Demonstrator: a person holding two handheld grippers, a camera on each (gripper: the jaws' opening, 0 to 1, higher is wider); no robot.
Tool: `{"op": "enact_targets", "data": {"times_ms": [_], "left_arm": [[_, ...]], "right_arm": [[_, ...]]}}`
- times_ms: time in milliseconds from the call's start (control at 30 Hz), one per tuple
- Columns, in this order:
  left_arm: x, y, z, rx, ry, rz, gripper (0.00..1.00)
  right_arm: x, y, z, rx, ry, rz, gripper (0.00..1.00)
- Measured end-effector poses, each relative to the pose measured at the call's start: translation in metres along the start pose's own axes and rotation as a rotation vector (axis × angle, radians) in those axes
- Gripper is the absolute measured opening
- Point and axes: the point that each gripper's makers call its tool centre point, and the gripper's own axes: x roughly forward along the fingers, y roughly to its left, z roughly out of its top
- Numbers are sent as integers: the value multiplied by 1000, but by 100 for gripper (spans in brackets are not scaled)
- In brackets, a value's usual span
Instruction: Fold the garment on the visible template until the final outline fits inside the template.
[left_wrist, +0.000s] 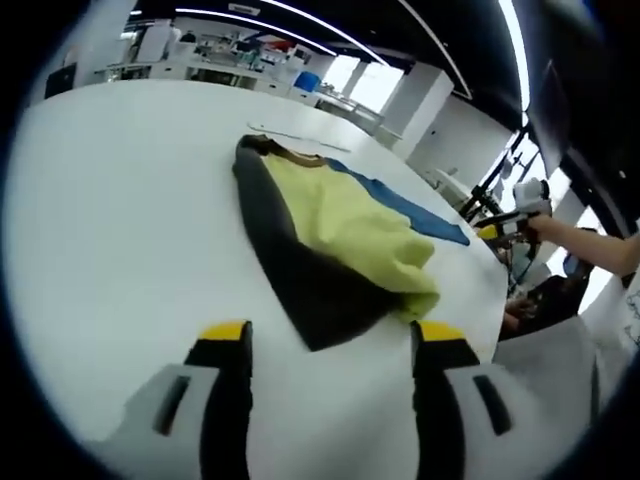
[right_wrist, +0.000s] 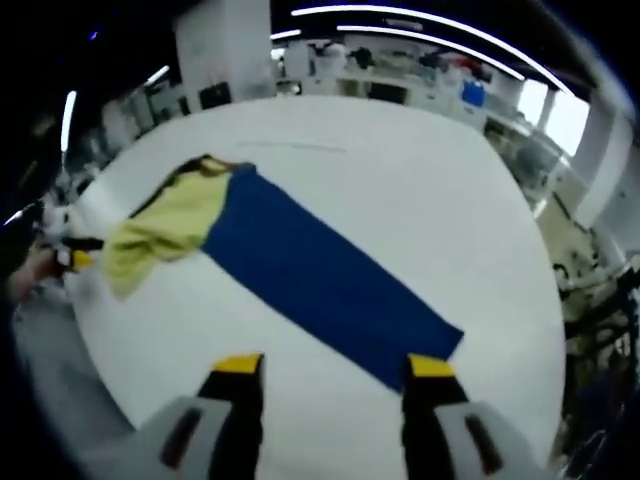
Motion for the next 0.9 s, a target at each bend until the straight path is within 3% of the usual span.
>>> {"op": "enact_targets", "data": {"times_ms": [167,333,367,467,667,900], "left_arm": [[4,1,0,52,6,27,53],[4,-2,-1,43,3,23,50],[4,-2,-1,42,4,23,49],[4,-2,-2,40,4,25,48],[6,-1,-1,31,-1,35,42],[11,-3,-3,21,-9,16,30]], "right_arm": [[-5,35,13,-48,-84,88,54],[-11,69,24,-84,-157,175,59],[-17,85,29,-91,-187,209,62],[-21,97,34,-81,-215,245,67],[-27,123,25,-122,-183,273,67],[-30,126,15,-131,-160,278,66]]}}
